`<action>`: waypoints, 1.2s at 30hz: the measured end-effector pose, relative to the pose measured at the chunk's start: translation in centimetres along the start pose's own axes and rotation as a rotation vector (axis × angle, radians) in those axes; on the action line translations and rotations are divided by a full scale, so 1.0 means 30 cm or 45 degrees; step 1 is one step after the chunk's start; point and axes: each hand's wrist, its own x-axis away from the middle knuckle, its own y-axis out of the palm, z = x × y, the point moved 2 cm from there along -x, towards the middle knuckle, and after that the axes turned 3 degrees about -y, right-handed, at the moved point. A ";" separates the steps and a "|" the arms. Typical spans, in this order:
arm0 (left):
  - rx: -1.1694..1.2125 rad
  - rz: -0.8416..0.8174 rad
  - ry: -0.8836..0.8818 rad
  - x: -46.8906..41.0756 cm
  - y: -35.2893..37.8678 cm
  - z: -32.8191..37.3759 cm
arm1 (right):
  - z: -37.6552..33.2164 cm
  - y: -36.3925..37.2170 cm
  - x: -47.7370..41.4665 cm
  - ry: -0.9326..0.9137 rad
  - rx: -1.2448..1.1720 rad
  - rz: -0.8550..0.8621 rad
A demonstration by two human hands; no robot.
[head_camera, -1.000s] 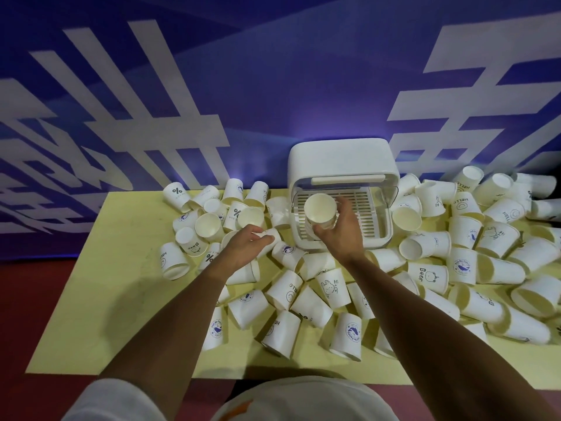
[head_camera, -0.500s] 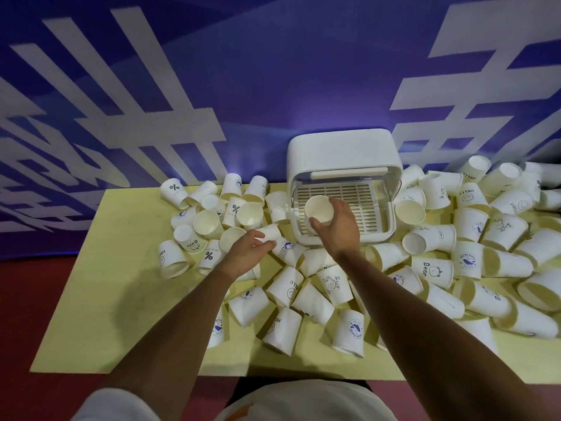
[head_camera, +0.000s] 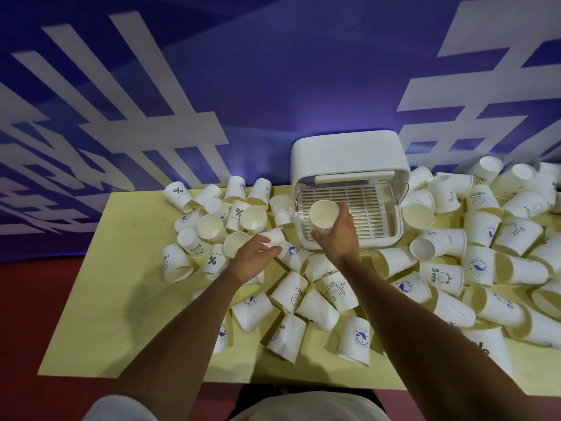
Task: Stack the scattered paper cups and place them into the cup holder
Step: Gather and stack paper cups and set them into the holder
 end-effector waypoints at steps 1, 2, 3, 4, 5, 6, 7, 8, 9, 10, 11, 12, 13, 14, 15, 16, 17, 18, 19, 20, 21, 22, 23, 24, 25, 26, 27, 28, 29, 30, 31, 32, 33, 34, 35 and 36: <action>0.001 0.002 -0.002 -0.004 0.000 0.002 | 0.004 0.005 -0.004 0.004 0.005 -0.007; 0.001 0.004 -0.005 -0.009 0.001 0.003 | 0.006 0.008 -0.010 0.001 0.007 -0.013; 0.001 0.005 -0.009 -0.015 0.001 0.002 | 0.006 0.011 -0.017 -0.004 0.008 -0.015; -0.002 0.003 -0.016 -0.022 0.002 0.000 | 0.004 0.014 -0.028 -0.004 0.003 -0.014; -0.003 0.000 -0.021 -0.029 0.003 -0.002 | 0.000 0.016 -0.039 -0.001 -0.008 -0.010; -0.003 -0.005 -0.027 -0.035 0.004 -0.004 | -0.006 0.019 -0.052 0.000 -0.021 -0.004; 0.002 -0.008 -0.030 -0.041 0.006 -0.004 | -0.013 0.021 -0.067 0.002 -0.032 0.004; 0.013 -0.009 -0.034 -0.047 0.007 -0.005 | -0.022 0.023 -0.084 0.000 -0.039 0.013; 0.032 -0.011 -0.037 -0.053 0.007 -0.006 | -0.030 0.026 -0.102 -0.003 -0.042 0.020; 0.053 -0.011 -0.039 -0.058 0.006 -0.007 | -0.040 0.029 -0.121 -0.002 -0.044 0.023; 0.069 -0.010 -0.041 -0.063 0.004 -0.010 | -0.045 0.033 -0.140 0.006 -0.044 0.023; 0.077 -0.006 -0.044 -0.069 0.000 -0.012 | -0.049 0.040 -0.162 0.022 -0.034 0.017; 0.083 0.004 -0.045 -0.077 -0.004 -0.018 | -0.051 0.048 -0.184 0.037 -0.019 0.008; 0.091 0.016 -0.043 -0.085 -0.010 -0.025 | -0.052 0.057 -0.203 0.053 -0.002 -0.006; 0.102 0.033 -0.036 -0.093 -0.015 -0.030 | -0.049 0.068 -0.225 0.064 0.018 -0.019; 0.112 0.048 -0.028 -0.097 -0.019 -0.035 | -0.048 0.077 -0.241 0.073 0.041 -0.031; 0.124 0.061 -0.021 -0.100 -0.023 -0.039 | -0.047 0.085 -0.255 0.076 0.057 -0.043; 0.133 0.072 -0.014 -0.103 -0.027 -0.044 | -0.047 0.092 -0.266 0.072 0.063 -0.051; 0.140 0.081 -0.010 -0.106 -0.029 -0.050 | -0.047 0.099 -0.273 0.064 0.060 -0.057; 0.141 0.087 -0.006 -0.107 -0.032 -0.056 | -0.051 0.102 -0.275 0.054 0.054 -0.060; 0.140 0.091 -0.004 -0.108 -0.035 -0.062 | -0.056 0.104 -0.275 0.041 0.044 -0.059; 0.135 0.094 -0.003 -0.107 -0.038 -0.067 | -0.057 0.107 -0.276 0.039 0.036 -0.056; 0.134 0.099 0.000 -0.108 -0.041 -0.073 | -0.059 0.107 -0.275 0.039 0.026 -0.054; 0.134 0.104 0.004 -0.109 -0.043 -0.080 | -0.062 0.104 -0.272 0.045 0.019 -0.055; 0.140 0.108 0.009 -0.109 -0.046 -0.085 | -0.056 0.102 -0.271 0.048 0.022 -0.054; 0.145 0.111 0.014 -0.108 -0.048 -0.090 | -0.052 0.097 -0.266 0.049 0.033 -0.052; 0.151 0.115 0.022 -0.106 -0.049 -0.093 | -0.051 0.089 -0.259 0.040 0.044 -0.048; 0.153 0.122 0.030 -0.103 -0.051 -0.095 | -0.052 0.080 -0.247 0.035 0.051 -0.045; 0.156 0.127 0.038 -0.102 -0.053 -0.098 | -0.057 0.071 -0.230 0.031 0.044 -0.034; 0.158 0.129 0.042 -0.097 -0.054 -0.099 | -0.063 0.061 -0.208 0.035 0.029 -0.016; 0.160 0.128 0.040 -0.094 -0.056 -0.100 | -0.065 0.055 -0.183 0.039 0.017 0.007; 0.155 0.126 0.035 -0.090 -0.058 -0.100 | -0.067 0.051 -0.155 0.037 0.023 0.029; 0.156 0.124 0.032 -0.088 -0.061 -0.103 | -0.065 0.053 -0.127 0.026 0.042 0.043; 0.153 0.124 0.032 -0.086 -0.064 -0.108 | -0.062 0.057 -0.099 0.017 0.066 0.045; 0.152 0.130 0.037 -0.084 -0.068 -0.114 | -0.058 0.064 -0.072 0.010 0.081 0.036; 0.148 0.139 0.044 -0.078 -0.075 -0.122 | -0.058 0.071 -0.045 0.004 0.090 0.021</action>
